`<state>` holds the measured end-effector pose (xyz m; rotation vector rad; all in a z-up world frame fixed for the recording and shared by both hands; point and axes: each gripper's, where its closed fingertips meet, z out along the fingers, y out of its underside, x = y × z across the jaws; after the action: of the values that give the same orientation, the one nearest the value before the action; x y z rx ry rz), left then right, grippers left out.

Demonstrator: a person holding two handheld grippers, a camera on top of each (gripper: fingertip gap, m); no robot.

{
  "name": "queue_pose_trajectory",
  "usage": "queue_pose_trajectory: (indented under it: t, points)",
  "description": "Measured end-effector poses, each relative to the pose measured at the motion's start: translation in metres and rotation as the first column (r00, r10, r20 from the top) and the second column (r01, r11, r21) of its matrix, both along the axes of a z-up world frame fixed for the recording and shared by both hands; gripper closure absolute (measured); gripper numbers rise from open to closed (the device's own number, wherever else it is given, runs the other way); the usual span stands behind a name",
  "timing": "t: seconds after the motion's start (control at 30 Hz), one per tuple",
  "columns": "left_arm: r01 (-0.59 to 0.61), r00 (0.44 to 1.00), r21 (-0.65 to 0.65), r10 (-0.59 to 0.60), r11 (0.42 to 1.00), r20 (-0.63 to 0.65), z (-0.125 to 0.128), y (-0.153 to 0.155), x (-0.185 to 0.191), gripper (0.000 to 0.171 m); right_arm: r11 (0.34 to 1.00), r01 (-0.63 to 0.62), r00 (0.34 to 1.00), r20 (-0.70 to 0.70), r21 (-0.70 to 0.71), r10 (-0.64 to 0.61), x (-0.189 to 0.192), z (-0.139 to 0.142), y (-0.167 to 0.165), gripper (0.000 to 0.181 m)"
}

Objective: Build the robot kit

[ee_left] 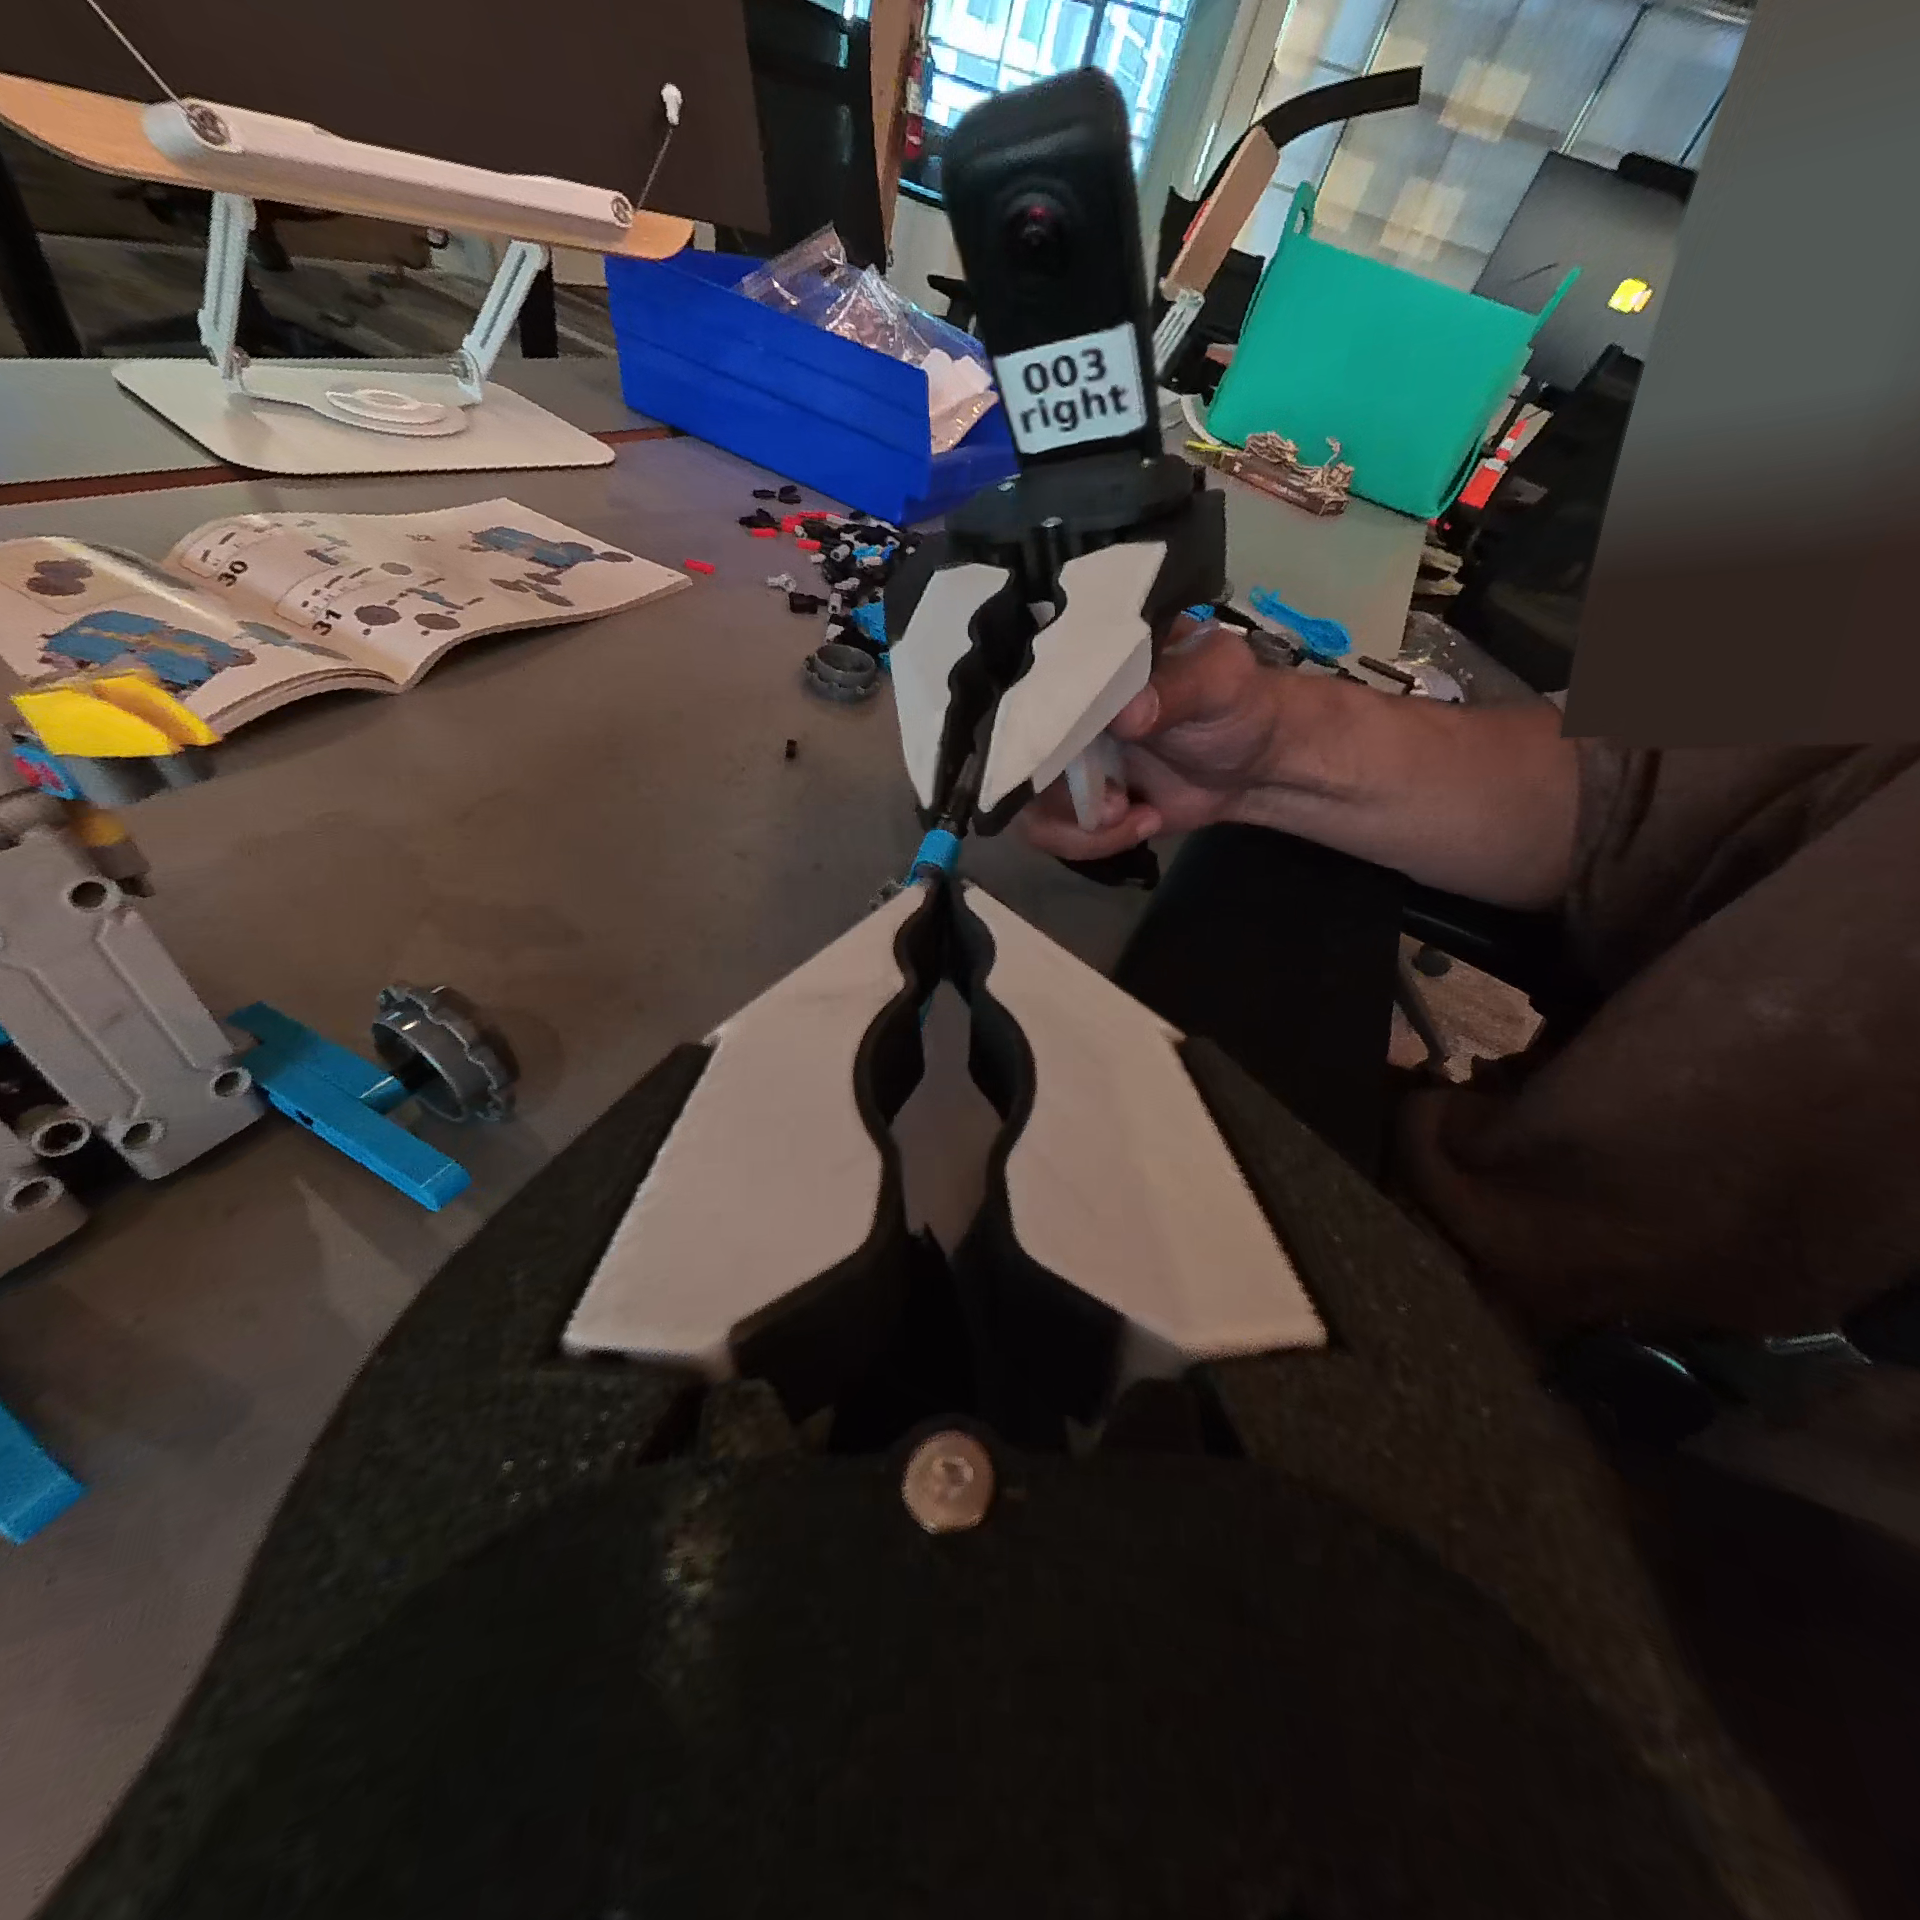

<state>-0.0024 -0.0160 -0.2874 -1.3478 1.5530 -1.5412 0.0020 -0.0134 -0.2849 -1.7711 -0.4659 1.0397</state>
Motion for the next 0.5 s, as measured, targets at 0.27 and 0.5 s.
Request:
queue_pose_trajectory:
  t: [0.27, 0.5]
  points:
    - [0.067, 0.997, 0.111, -0.061, 0.992, -0.055, -0.013, -0.02, 0.004, 0.171, 0.999, -0.014, 0.997, 0.069, -0.046, 0.017, -0.007, -0.013, 0.002, 0.176]
    - [0.056, 0.997, 0.007, -0.056, 0.998, 0.054, 0.008, -0.009, -0.007, 0.171, 0.999, 0.007, 1.0, 0.007, -0.054, -0.006, 0.006, -0.007, 0.002, 0.176]
